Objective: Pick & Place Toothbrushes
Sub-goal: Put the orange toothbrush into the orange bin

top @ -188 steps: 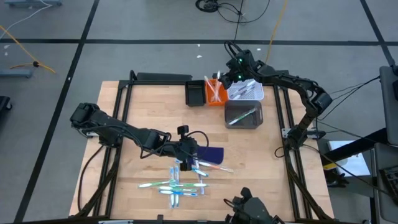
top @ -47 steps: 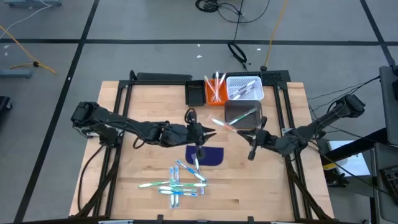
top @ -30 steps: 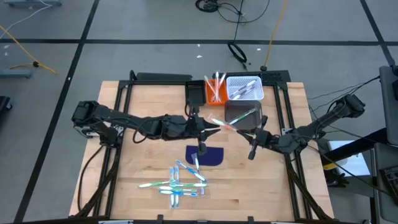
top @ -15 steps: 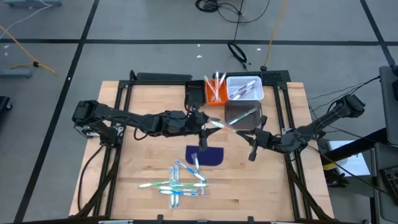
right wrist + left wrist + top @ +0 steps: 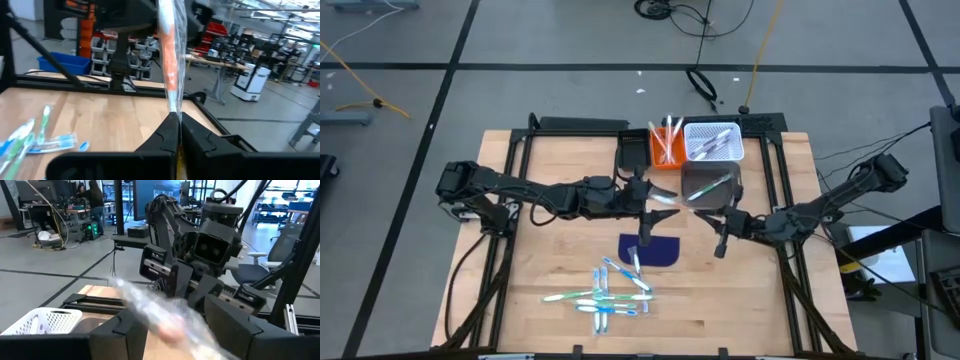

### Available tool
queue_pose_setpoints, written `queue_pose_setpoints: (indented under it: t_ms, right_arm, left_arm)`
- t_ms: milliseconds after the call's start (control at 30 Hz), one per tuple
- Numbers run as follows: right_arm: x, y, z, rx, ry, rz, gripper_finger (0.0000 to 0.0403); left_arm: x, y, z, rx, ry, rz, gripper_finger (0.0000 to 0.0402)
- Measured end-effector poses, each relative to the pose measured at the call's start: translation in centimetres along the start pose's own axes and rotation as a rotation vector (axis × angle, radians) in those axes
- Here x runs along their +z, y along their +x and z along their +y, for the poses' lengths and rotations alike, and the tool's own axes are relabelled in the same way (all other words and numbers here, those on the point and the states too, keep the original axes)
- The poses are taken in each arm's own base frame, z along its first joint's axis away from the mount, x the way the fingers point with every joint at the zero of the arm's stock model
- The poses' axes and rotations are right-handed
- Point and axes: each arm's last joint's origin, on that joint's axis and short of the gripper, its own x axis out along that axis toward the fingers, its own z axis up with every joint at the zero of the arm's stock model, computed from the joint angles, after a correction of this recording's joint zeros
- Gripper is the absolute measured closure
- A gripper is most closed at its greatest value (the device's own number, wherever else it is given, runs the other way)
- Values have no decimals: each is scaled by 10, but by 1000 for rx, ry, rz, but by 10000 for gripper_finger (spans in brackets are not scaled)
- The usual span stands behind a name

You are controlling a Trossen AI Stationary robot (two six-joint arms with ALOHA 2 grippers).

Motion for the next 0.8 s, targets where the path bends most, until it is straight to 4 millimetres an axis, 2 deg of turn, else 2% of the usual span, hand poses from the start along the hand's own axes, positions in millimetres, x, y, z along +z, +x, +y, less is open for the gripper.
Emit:
queue_pose_setpoints:
  t_ms: [200, 433, 800]
  right_arm:
    - [-3, 6, 0, -11, -6, 10, 403]
    - [-2, 6, -2, -22, 1, 0, 403]
    - [-4, 6, -1, -14, -16, 18, 389]
  left_arm:
    - [0, 0, 1, 19, -3, 3, 269]
    - [-3, 0, 1, 21, 6, 29, 380]
    - [-4, 0, 1, 24, 20, 38, 390]
